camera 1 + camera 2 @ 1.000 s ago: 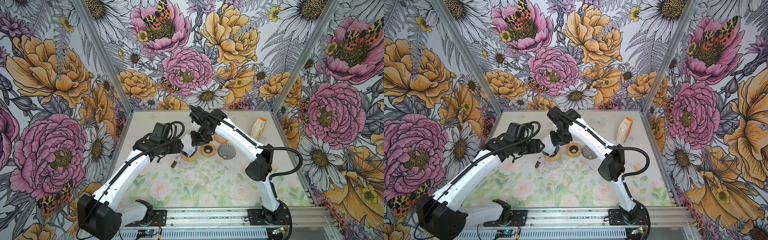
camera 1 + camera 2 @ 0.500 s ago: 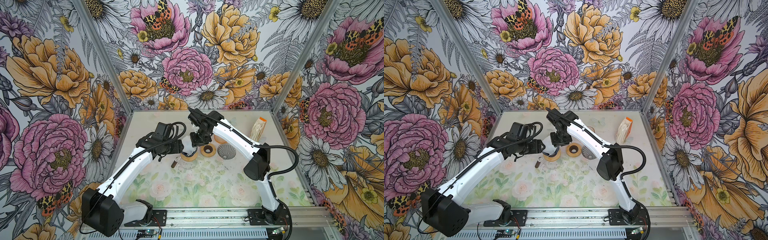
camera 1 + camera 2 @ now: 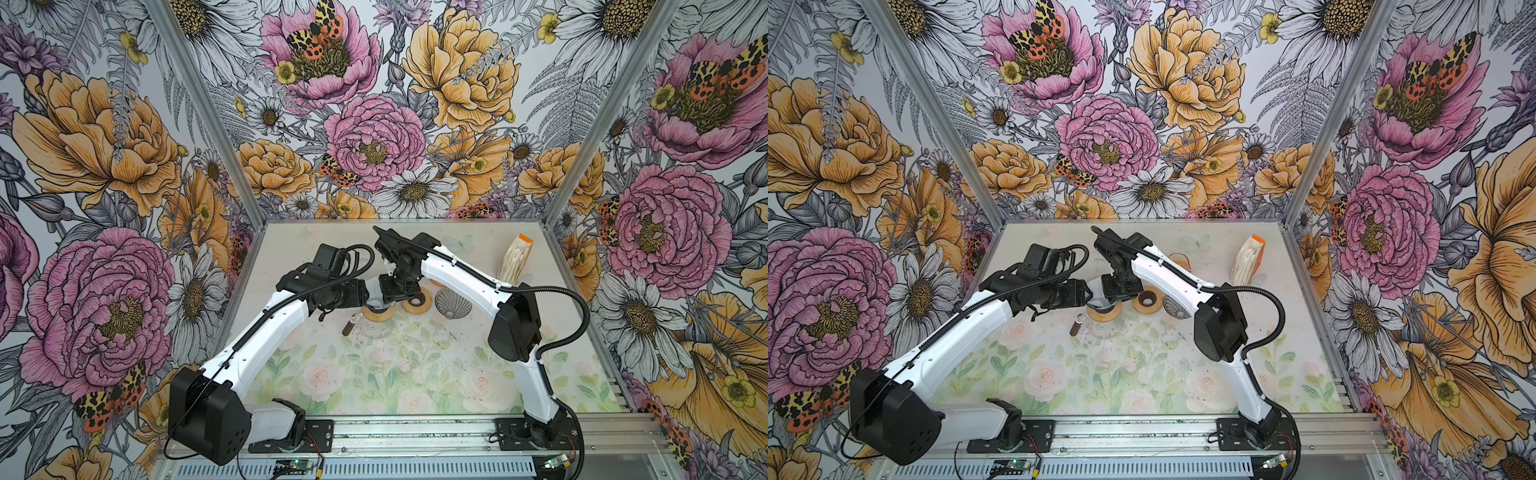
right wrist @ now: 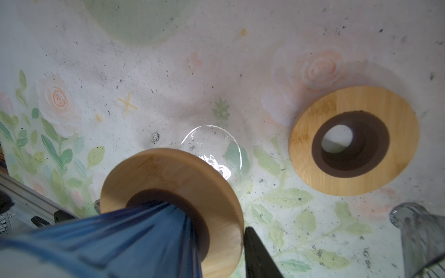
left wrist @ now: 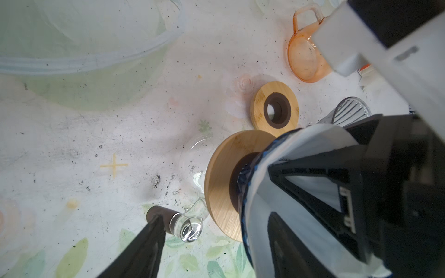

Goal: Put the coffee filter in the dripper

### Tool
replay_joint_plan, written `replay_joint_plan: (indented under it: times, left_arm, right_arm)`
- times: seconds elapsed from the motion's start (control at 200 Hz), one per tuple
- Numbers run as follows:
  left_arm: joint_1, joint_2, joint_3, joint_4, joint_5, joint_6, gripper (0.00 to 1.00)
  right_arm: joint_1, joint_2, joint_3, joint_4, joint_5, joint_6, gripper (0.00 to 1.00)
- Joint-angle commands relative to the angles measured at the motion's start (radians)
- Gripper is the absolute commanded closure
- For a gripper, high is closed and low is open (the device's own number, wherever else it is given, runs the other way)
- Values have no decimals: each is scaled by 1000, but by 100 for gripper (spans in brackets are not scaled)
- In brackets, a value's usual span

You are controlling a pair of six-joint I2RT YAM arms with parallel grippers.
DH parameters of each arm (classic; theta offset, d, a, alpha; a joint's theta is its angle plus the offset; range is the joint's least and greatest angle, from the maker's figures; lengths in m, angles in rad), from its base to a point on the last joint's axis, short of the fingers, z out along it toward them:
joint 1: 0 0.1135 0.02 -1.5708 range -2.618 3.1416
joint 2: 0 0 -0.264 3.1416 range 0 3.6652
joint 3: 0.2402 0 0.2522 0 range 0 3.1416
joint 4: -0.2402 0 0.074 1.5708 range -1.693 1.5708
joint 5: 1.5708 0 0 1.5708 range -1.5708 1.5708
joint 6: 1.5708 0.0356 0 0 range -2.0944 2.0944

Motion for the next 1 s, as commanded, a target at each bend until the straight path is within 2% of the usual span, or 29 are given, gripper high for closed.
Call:
replay_joint_plan:
  times: [0.0,0.145,0.385,0.991]
  left_arm:
    - [14,-10,15,16,12,18,31]
    - [26,-16,13,16,19,25,31]
    - [57,-31,9,12,31,42,32]
    - [75,-63,-18,12,54,37,35]
  right_arm:
    - [6,-52,-25,65,-33,22,63]
    - [6,-74,-72,138,-81,51,63]
    - [38,-83,-73,153,-93,52,63]
    - [39,-137,-29,148,-24,17,52]
